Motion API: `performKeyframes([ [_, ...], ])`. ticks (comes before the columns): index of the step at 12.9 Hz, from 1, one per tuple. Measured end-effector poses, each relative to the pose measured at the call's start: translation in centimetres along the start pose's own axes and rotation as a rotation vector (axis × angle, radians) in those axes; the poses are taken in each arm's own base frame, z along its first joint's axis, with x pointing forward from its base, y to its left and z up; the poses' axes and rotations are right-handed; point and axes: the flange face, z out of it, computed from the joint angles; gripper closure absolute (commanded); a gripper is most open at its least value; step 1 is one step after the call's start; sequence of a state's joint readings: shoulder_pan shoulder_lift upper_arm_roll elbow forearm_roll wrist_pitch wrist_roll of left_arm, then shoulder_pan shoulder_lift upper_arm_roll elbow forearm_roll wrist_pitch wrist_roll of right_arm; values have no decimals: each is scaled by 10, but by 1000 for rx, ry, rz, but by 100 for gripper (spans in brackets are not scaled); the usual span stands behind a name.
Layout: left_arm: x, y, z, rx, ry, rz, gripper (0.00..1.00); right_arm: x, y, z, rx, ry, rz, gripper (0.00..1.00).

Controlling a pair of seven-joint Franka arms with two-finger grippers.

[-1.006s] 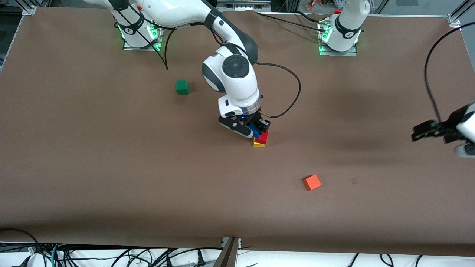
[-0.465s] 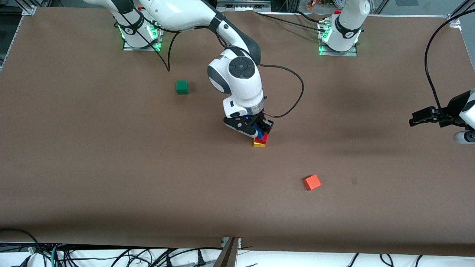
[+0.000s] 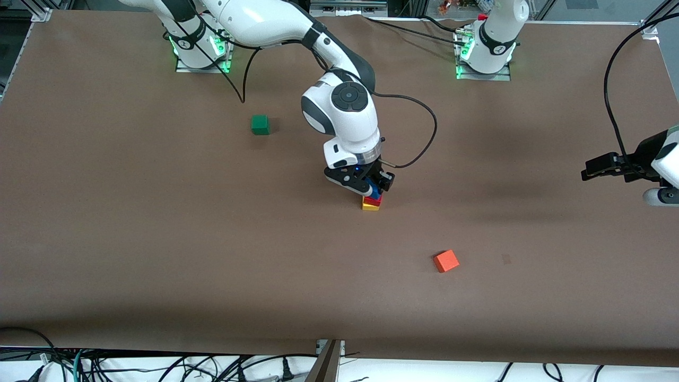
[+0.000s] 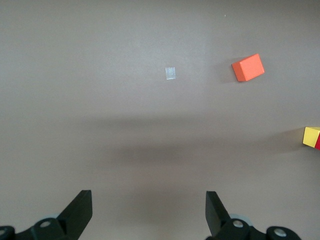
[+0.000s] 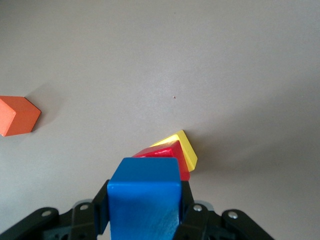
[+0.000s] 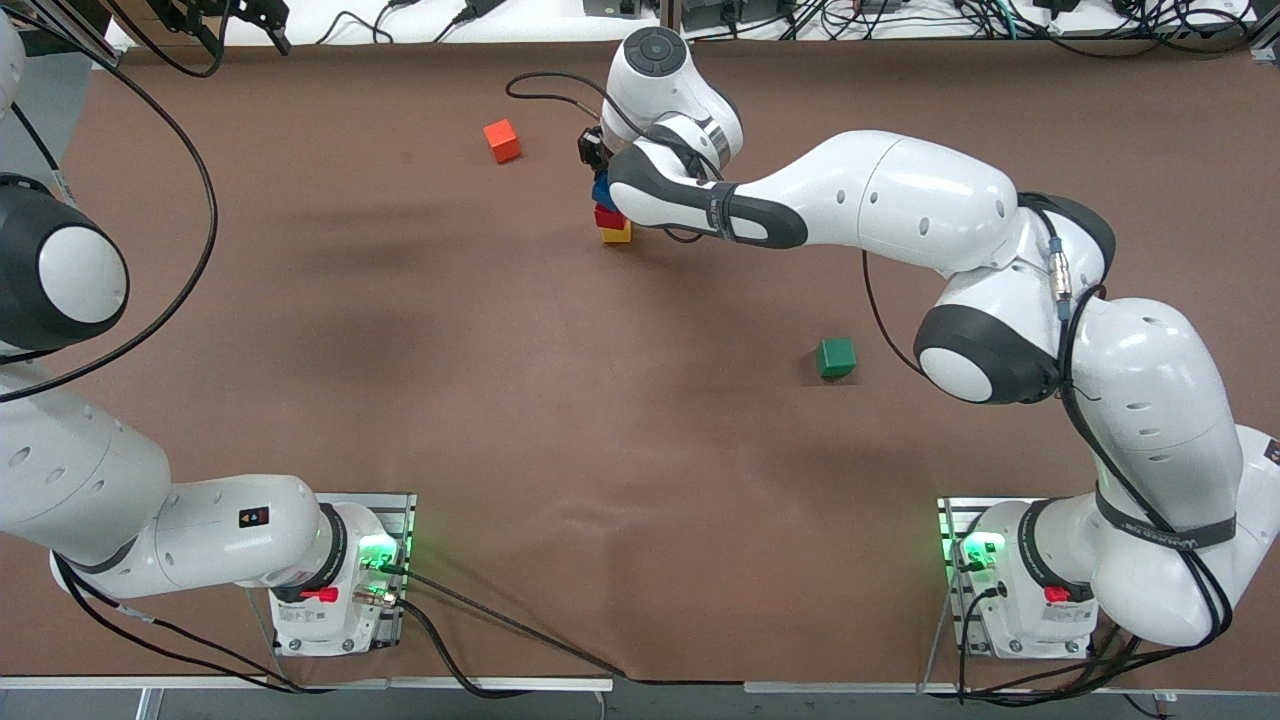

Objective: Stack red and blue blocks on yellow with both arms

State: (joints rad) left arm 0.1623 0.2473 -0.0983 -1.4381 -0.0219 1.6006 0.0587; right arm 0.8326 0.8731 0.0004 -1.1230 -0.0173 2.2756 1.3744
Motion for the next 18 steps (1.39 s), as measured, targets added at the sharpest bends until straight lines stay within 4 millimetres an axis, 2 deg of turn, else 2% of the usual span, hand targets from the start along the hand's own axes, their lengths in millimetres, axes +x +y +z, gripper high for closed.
performKeyframes([
  [2,0,0,0,0,0,0,0,-2,0,2,5,4,-5,36],
  [4,0,0,0,0,0,0,0,-3,0,4,4,8,-10,7],
  [5,0,0,0,0,0,-1,0,-3,0,5,4,8,-10,0],
  [13,0,0,0,0,0,-1,0,13,-1,-3,3,27,4,0],
  [14,0,0,0,0,0,-1,0,23,2,-6,-21,28,12,0],
  [15,0,0,0,0,0,-1,0,42,6,-17,-47,30,17,0],
  [16,0,-1,0,0,0,-1,0,68,11,-35,-68,33,15,0],
  [18,0,-1,0,0,0,-1,0,125,25,-86,-90,30,10,0],
])
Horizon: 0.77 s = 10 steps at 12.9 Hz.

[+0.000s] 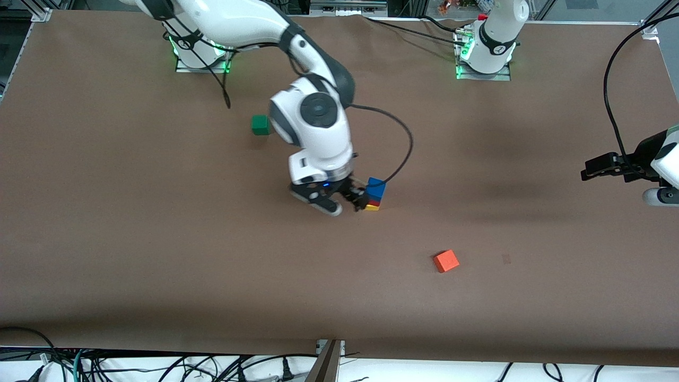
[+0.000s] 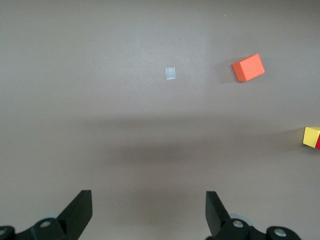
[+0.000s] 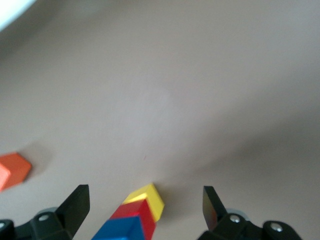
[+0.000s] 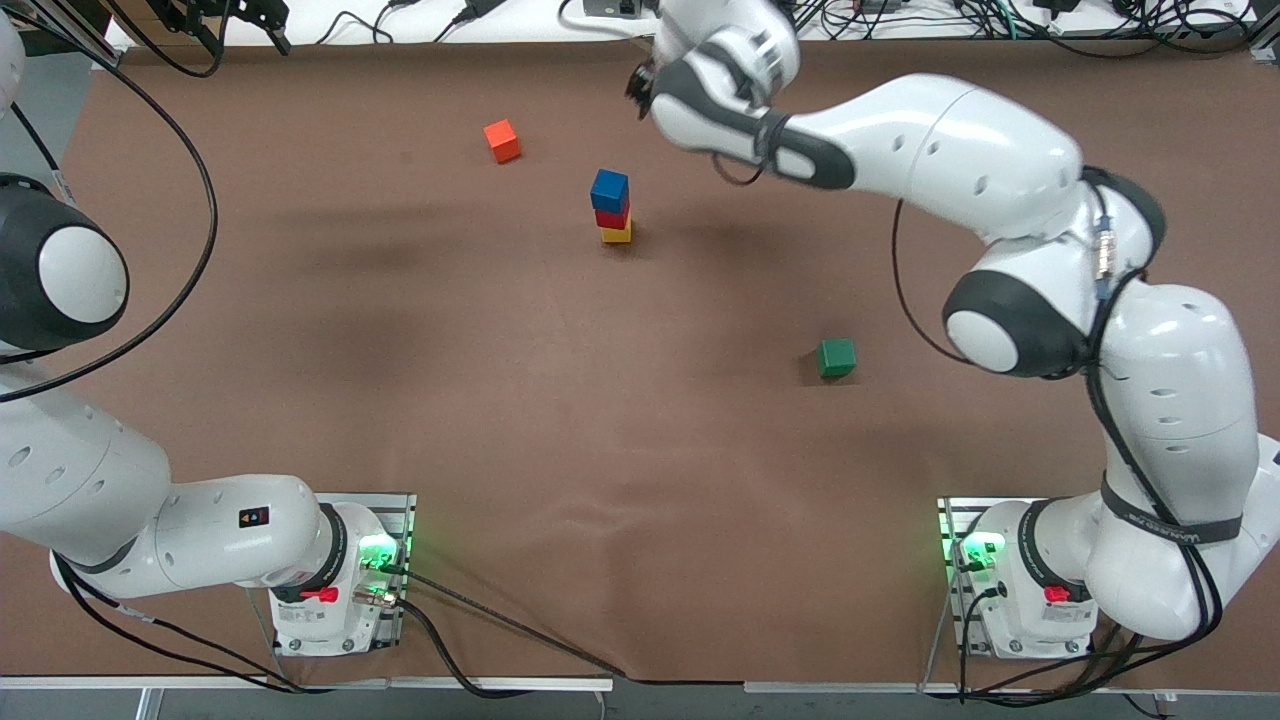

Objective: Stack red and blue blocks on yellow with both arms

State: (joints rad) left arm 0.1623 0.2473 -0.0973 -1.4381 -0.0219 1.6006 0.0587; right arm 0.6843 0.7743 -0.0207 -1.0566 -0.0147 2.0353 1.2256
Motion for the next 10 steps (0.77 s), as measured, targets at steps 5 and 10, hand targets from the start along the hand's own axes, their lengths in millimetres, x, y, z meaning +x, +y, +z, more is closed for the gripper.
performKeyframes([
  [5,0,0,0,0,0,0,0,123,86,-118,-42,-104,-160,0],
  [10,0,0,0,0,0,0,0,186,207,-167,-88,-162,-344,0],
])
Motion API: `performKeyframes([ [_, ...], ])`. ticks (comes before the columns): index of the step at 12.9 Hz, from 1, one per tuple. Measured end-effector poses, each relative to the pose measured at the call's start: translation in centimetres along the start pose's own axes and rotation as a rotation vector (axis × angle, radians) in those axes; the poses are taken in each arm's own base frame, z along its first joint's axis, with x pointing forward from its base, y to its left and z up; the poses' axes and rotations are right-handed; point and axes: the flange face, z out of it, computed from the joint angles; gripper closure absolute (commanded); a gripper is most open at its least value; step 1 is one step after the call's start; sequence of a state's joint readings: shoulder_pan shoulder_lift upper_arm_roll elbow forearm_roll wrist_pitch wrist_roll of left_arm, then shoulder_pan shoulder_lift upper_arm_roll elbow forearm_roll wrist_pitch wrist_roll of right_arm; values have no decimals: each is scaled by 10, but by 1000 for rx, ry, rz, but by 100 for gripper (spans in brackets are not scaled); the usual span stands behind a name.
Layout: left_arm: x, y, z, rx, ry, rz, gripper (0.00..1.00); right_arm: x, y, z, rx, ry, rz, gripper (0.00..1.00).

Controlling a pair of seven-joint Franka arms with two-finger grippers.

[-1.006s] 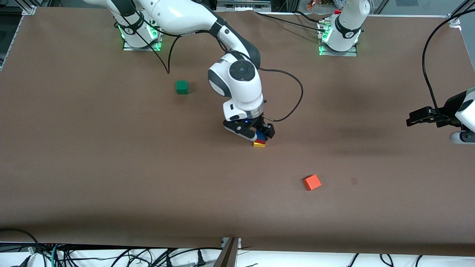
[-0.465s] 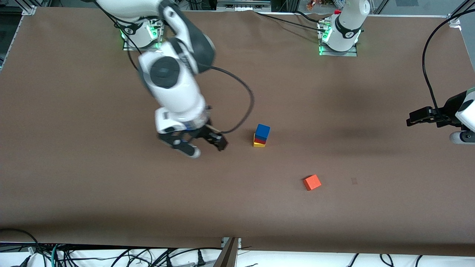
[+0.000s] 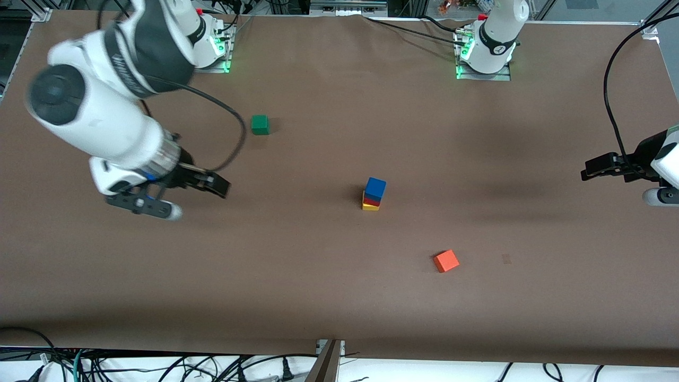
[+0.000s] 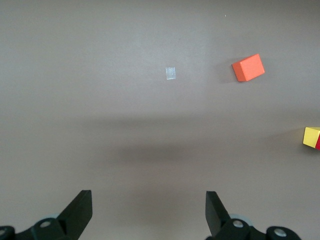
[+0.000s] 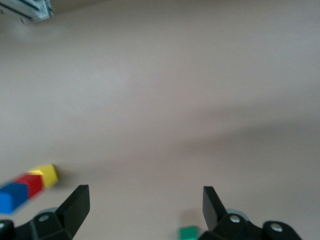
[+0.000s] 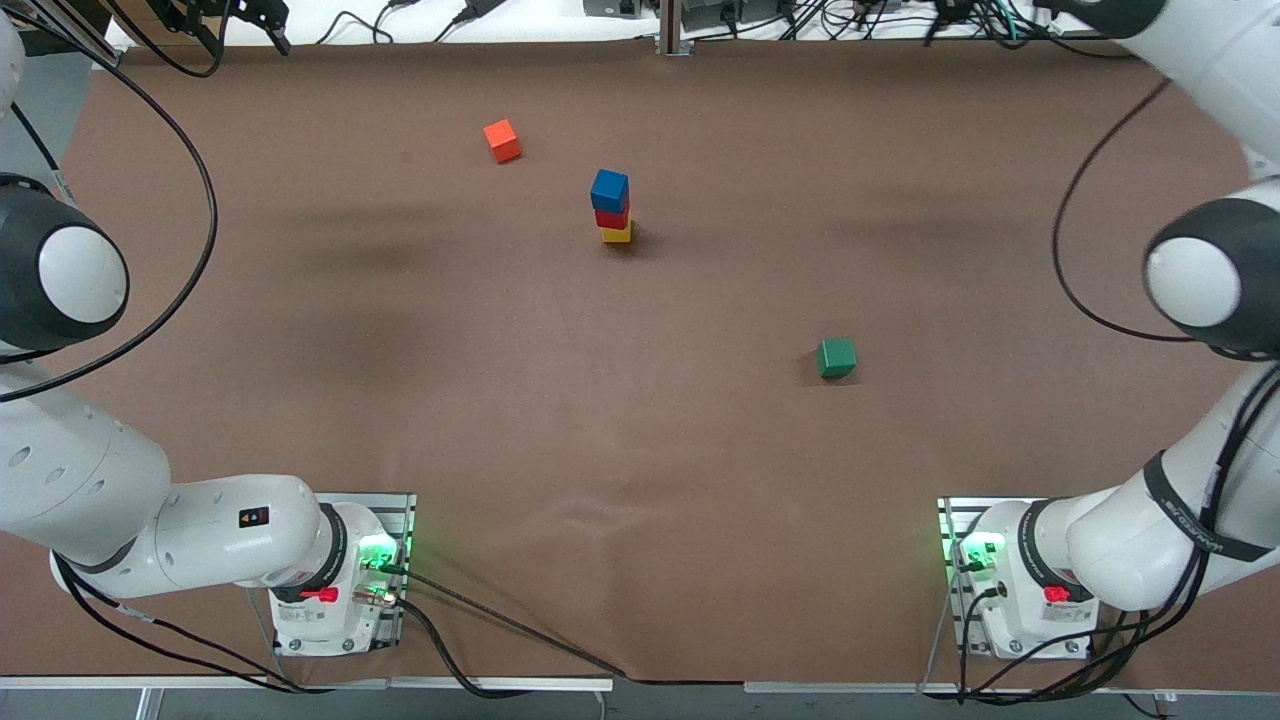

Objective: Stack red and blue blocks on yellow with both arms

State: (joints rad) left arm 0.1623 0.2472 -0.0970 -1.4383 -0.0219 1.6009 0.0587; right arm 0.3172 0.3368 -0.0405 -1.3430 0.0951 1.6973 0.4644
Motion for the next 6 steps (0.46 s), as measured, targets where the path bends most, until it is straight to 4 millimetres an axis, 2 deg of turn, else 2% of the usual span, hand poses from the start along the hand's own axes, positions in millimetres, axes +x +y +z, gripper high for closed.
performKeyframes([
  [2,0,0,0,0,0,0,0,-18,58,-18,-1,-12,-63,0],
  [3,0,0,0,0,0,0,0,-29,80,-25,2,-12,-86,0],
  [4,0,0,0,0,0,0,0,-40,95,-32,2,-9,-100,0],
  [6,0,0,0,0,0,0,0,-49,104,-38,-4,6,-114,0],
])
